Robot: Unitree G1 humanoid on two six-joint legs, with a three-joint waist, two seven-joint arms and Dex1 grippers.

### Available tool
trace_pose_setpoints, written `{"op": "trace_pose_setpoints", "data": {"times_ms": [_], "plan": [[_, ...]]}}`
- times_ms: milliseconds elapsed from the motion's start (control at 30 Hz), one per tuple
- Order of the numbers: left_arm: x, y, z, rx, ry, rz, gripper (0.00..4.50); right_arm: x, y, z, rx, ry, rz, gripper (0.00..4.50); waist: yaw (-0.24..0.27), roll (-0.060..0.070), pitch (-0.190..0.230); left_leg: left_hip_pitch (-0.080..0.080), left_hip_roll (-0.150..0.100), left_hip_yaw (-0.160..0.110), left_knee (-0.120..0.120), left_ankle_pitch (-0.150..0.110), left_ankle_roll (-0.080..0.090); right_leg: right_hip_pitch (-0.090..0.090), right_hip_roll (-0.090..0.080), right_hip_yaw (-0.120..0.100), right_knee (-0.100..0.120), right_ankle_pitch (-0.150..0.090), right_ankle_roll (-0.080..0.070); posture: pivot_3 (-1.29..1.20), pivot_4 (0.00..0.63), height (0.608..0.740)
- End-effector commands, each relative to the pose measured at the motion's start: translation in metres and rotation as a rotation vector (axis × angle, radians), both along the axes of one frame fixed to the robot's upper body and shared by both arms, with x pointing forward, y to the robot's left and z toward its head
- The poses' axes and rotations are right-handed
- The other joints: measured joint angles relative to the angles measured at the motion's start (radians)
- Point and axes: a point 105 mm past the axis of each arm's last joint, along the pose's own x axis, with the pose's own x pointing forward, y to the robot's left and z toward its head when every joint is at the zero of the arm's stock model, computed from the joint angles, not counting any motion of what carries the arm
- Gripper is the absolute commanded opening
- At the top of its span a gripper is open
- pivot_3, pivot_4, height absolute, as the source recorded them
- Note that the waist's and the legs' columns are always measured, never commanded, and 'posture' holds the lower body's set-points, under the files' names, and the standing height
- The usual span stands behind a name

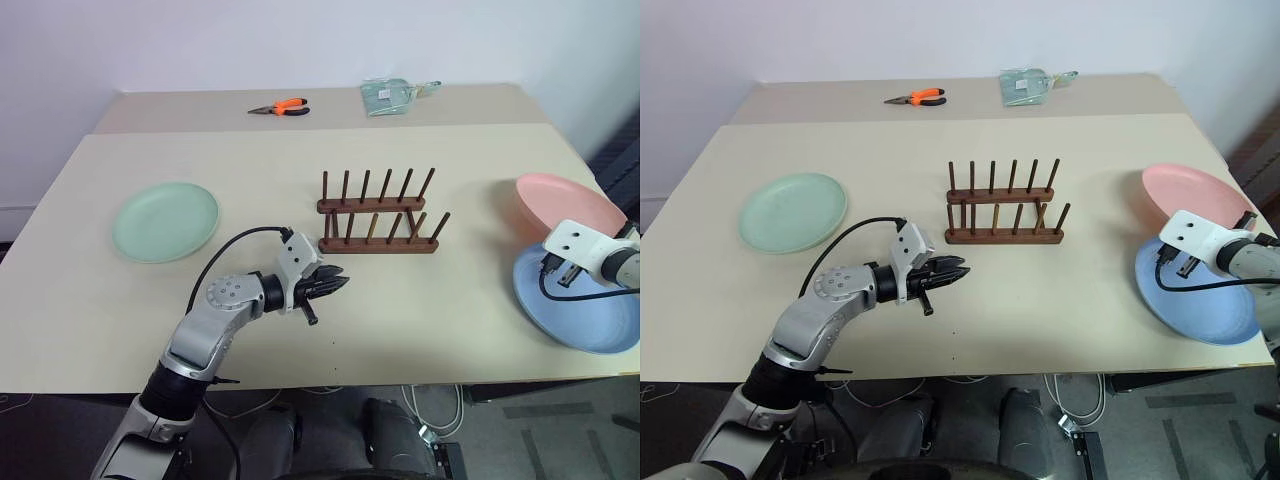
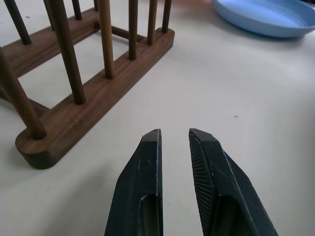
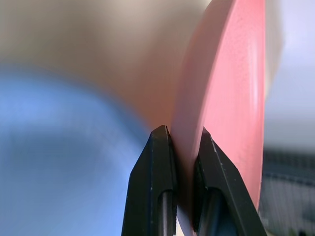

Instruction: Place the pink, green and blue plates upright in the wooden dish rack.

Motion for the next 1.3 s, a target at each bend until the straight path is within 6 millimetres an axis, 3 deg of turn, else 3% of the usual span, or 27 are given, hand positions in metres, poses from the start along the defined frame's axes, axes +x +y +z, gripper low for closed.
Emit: {"op": "trace_pose_setpoints", "data": {"times_ms": [33, 100, 133, 200, 300, 433, 633, 967, 1033, 1133, 1200, 1300], "plan": [[-0.002, -0.004, 0.011, -0.018, -0.047, -0.020, 0.85, 0.000, 0.065, 0.094, 0.517, -0.301, 0.203, 0.03, -0.006, -0.002, 0.001, 0.000, 0.000, 0.000, 0.000, 0.000, 0.000, 0.000, 0.000, 0.000, 0.000, 0.000, 0.000, 0.00, 0.150, 0.740], [-0.002, -0.004, 0.012, -0.018, -0.048, -0.022, 0.85, -0.014, 0.106, 0.136, 1.008, -0.353, 0.403, 0.03, -0.016, -0.003, 0.002, 0.001, 0.006, 0.000, 0.000, 0.000, 0.000, 0.000, 0.004, 0.002, 0.000, 0.001, -0.001, 0.00, 0.150, 0.740], [-0.002, -0.004, 0.012, -0.019, -0.049, -0.023, 0.85, -0.024, 0.121, 0.142, 1.142, -0.306, 0.487, 0.03, -0.016, -0.003, 0.002, 0.001, 0.007, -0.001, 0.000, 0.000, 0.000, 0.000, 0.005, 0.002, 0.000, 0.001, -0.001, 0.00, 0.150, 0.740], [-0.001, -0.003, 0.012, -0.020, -0.047, -0.024, 0.85, -0.035, 0.141, 0.140, 1.303, -0.203, 0.560, 0.03, 0.003, -0.006, 0.002, 0.000, 0.008, -0.003, -0.001, 0.000, 0.000, 0.000, 0.006, 0.001, 0.000, 0.001, -0.001, 0.00, 0.150, 0.740], [-0.003, -0.002, 0.013, -0.020, -0.048, -0.029, 0.85, -0.037, 0.156, 0.129, 1.413, -0.107, 0.526, 0.03, 0.020, -0.007, 0.002, -0.003, 0.009, -0.005, 0.000, -0.001, 0.001, 0.000, 0.008, 0.000, -0.002, 0.002, -0.005, 0.00, 0.150, 0.740], [-0.004, -0.001, 0.014, -0.027, -0.044, -0.034, 0.85, -0.034, 0.159, 0.117, 1.469, -0.066, 0.453, 0.03, 0.033, -0.007, 0.002, -0.013, 0.006, -0.001, 0.003, -0.001, 0.001, -0.011, 0.008, 0.007, -0.001, 0.004, -0.006, 0.00, 0.150, 0.740], [-0.005, -0.001, 0.012, -0.018, -0.044, -0.034, 0.85, -0.027, 0.154, 0.098, 1.489, -0.048, 0.347, 0.03, 0.031, -0.007, 0.002, -0.012, 0.007, 0.000, 0.003, -0.001, 0.001, -0.011, 0.011, 0.007, -0.001, 0.005, -0.008, 0.00, 0.150, 0.740], [-0.005, 0.000, 0.012, -0.026, -0.037, -0.029, 0.85, -0.017, 0.148, 0.086, 1.494, -0.055, 0.242, 0.03, 0.028, -0.006, 0.001, -0.012, 0.008, 0.001, 0.003, -0.001, 0.001, -0.012, 0.013, 0.008, -0.001, 0.005, -0.009, 0.00, 0.150, 0.740], [-0.006, 0.001, 0.012, -0.033, -0.024, -0.030, 0.85, -0.014, 0.146, 0.084, 1.481, -0.065, 0.217, 0.81, 0.028, -0.006, 0.001, -0.012, 0.008, 0.001, 0.003, -0.001, 0.001, -0.012, 0.013, 0.008, -0.001, 0.005, -0.009, 0.00, 0.150, 0.740], [-0.003, 0.005, 0.017, -0.067, -0.001, -0.009, 1.72, -0.013, 0.145, 0.096, 1.374, -0.151, 0.240, 2.06, 0.028, -0.006, 0.001, -0.012, 0.008, 0.001, 0.003, -0.001, 0.001, -0.012, 0.013, 0.008, -0.001, 0.005, -0.009, 0.00, 0.150, 0.740], [0.005, 0.015, 0.026, -0.094, -0.027, 0.052, 2.70, -0.014, 0.139, 0.107, 1.236, -0.249, 0.261, 3.07, 0.028, -0.006, 0.002, -0.012, 0.008, 0.002, 0.003, -0.001, 0.001, -0.012, 0.013, 0.008, -0.001, 0.005, -0.008, 0.00, 0.150, 0.740], [0.031, 0.049, 0.043, -0.113, -0.113, 0.261, 4.23, -0.013, 0.121, 0.126, 1.047, -0.387, 0.252, 3.07, 0.028, -0.006, 0.002, -0.012, 0.008, 0.002, 0.003, -0.001, 0.001, -0.013, 0.013, 0.008, -0.001, 0.005, -0.005, 0.00, 0.150, 0.740]]}}
